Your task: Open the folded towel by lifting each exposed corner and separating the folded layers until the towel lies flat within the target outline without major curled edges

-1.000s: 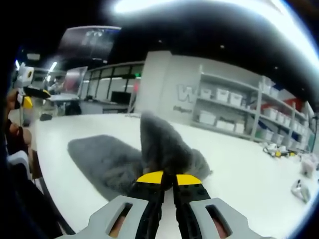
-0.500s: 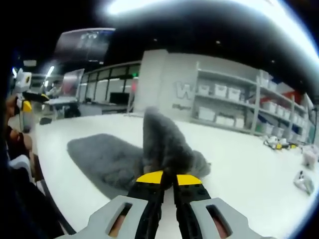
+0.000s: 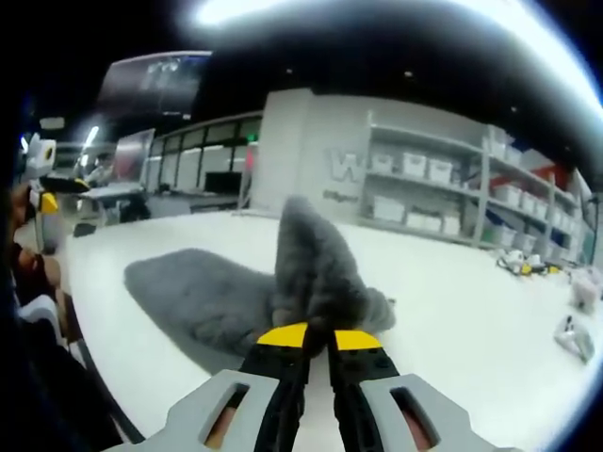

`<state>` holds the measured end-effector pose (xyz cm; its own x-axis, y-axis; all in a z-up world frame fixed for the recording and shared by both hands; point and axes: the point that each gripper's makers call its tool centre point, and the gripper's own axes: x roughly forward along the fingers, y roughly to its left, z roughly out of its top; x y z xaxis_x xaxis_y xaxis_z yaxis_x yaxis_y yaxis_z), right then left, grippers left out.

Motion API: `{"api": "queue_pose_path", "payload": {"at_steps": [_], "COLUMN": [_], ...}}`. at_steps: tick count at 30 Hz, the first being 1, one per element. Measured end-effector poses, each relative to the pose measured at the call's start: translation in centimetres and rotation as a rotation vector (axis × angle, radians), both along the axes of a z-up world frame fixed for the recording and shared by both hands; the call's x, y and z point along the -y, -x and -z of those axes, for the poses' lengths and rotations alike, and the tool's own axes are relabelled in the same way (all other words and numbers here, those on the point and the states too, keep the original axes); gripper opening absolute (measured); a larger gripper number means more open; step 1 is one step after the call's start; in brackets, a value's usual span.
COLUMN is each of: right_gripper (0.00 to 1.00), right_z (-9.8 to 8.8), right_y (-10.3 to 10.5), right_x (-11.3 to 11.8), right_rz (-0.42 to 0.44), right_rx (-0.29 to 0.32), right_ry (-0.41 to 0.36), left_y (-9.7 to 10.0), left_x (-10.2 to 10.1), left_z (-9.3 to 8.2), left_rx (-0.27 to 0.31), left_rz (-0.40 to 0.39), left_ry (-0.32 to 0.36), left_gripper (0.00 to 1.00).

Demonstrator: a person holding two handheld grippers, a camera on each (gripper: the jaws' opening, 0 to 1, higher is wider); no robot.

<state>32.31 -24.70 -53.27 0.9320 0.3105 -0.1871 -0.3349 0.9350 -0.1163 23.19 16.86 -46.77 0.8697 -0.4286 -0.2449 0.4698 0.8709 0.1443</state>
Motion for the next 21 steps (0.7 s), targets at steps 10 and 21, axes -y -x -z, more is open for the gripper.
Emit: {"api": "queue_pose_path", "payload": {"at_steps": [10, 21], "right_gripper": [0.05, 0.08], "right_z": [0.2, 0.4], "right_y": [-0.1, -0.2], "right_x": [0.5, 1.4], "right_rz": [0.012, 0.04], "right_rx": [-0.008, -0.015], "right_ry": [0.013, 0.018], "left_y": [-0.1, -0.2], "left_x": [0.0, 0.1], "left_z": [0.0, 0.2], "left_rx": [-0.002, -0.005], "left_rz": [-0.001, 0.001], "left_ry": [-0.001, -0.003], "left_gripper": [0.92, 0.92]}}
